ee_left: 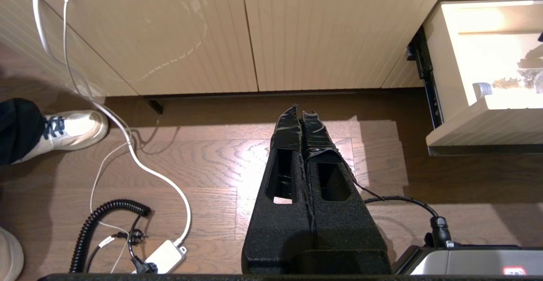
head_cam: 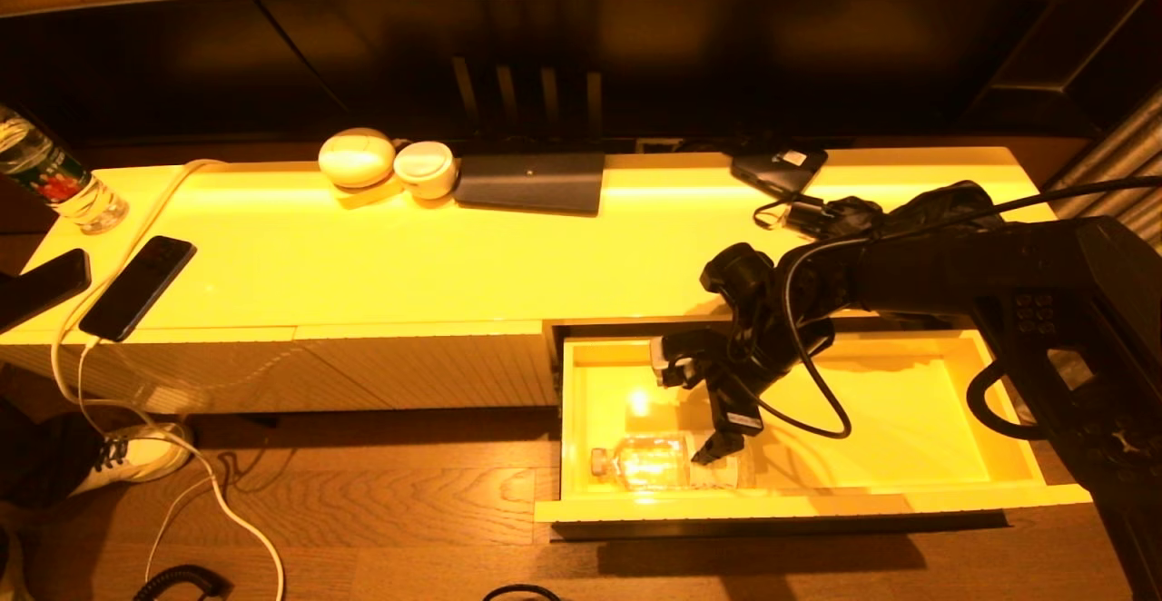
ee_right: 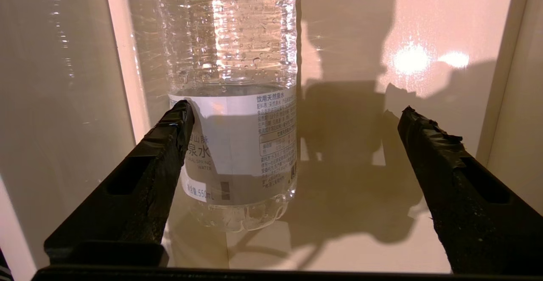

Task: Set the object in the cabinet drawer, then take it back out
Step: Take the mineral water out of the drawer and put it on the table

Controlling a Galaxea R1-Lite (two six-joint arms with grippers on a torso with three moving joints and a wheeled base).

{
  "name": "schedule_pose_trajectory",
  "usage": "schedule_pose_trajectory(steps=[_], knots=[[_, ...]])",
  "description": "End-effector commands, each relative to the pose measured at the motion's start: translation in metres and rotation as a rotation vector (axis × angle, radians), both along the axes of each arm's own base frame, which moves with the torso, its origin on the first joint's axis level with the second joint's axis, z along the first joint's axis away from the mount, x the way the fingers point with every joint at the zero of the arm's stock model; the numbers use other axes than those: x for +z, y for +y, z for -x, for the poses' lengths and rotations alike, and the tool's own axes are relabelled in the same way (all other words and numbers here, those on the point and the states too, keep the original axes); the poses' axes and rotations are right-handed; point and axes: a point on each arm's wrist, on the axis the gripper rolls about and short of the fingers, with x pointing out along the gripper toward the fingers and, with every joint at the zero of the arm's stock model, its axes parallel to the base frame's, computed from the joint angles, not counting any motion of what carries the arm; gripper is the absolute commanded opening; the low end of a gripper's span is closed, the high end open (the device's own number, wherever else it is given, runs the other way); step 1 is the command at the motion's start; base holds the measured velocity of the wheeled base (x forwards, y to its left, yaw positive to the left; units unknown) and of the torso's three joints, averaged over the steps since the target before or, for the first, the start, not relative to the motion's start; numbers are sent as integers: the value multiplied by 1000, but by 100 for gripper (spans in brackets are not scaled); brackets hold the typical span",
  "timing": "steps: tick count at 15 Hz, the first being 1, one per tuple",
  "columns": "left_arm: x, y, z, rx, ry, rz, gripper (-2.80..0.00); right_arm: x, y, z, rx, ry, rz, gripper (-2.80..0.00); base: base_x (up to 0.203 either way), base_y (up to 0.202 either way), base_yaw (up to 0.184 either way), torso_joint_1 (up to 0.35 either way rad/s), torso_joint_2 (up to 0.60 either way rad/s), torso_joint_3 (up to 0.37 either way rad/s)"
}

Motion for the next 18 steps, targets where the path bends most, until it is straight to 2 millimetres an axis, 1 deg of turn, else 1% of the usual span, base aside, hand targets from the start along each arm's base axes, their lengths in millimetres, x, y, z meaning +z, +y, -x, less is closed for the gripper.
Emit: schedule_pose_trajectory(steps=[1, 11, 18], knots=[[0, 0, 0, 0, 1, 0, -280, 2, 1, 2, 8, 4, 0, 0, 0, 0, 0, 0, 0, 0], [0, 0, 0, 0, 1, 0, -280, 6, 8, 10, 33, 16, 2, 0, 0, 0, 0, 0, 0, 0], [0, 0, 0, 0, 2, 0, -280, 3, 11, 10, 39, 24, 5, 0, 0, 0, 0, 0, 0, 0]])
